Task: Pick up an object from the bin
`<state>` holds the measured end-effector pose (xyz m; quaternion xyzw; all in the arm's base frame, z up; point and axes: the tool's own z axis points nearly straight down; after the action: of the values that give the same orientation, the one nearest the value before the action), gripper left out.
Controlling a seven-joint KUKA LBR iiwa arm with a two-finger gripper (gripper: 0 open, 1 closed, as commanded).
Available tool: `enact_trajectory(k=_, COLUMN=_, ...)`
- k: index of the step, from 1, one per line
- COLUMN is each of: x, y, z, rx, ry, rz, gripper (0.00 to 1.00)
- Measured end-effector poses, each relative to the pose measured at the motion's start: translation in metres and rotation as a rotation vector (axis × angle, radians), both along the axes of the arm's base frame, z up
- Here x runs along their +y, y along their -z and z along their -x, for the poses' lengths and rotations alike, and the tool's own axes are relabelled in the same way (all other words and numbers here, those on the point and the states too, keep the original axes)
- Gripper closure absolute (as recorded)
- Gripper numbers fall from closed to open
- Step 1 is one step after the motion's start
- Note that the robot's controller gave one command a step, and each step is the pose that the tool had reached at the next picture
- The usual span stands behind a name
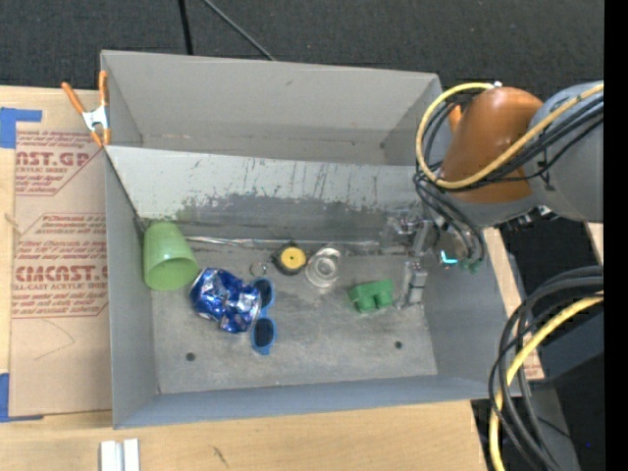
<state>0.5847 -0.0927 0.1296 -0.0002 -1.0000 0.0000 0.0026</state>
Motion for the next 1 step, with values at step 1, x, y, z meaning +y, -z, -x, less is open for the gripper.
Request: enact_trajectory(k=1, x=0.0151, y=0.0637, z=-0.0016, rx=-0.001, ry=0.088, rz=-0.002, gripper=0.0)
